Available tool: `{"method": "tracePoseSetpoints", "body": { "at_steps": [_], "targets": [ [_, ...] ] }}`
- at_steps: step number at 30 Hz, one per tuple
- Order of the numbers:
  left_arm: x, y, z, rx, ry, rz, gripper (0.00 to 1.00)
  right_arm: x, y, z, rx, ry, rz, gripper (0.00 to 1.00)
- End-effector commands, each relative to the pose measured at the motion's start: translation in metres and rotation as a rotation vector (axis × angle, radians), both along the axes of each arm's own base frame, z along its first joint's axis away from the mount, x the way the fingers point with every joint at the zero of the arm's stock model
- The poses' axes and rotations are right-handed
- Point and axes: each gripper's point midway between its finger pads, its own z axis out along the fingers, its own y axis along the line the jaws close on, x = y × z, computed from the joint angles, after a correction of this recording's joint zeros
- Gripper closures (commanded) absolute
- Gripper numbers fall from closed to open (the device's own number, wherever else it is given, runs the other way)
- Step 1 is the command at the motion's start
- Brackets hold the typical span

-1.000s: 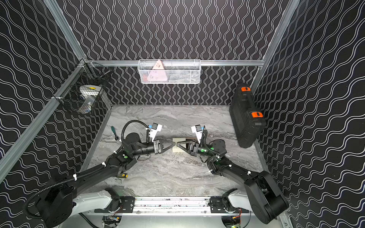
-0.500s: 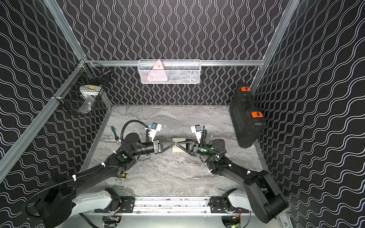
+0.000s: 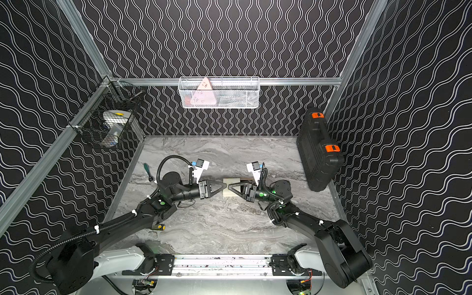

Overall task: Place the earrings into the drawer-style jewelry box
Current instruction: Pick up the earring from the center of the board.

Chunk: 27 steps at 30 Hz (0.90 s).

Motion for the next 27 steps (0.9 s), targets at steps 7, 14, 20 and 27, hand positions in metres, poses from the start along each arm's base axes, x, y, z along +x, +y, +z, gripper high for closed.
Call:
{"method": "tracePoseSetpoints", "body": {
  "at_steps": [7,14,20,27],
  "targets": [
    [-0.001,0.0,0.01,-0.034,-0.022,-0.004,0.93,-0.002,-0.002,0.006,0.017,-0.037,-0.004,0.92],
    [-0.004,0.006,0.015,-0.022,-0.05,0.015,0.43,-0.001,-0.001,-0.005,-0.063,-0.019,-0.015,0.92],
    [0.002,0.045,0.018,0.152,-0.124,0.179,0.27,0.009,-0.011,-0.042,-0.37,0.051,-0.099,0.93],
    [0.002,0.055,0.011,0.233,-0.139,0.219,0.24,0.025,-0.037,-0.071,-0.717,0.113,-0.19,0.93]
  ]
}}
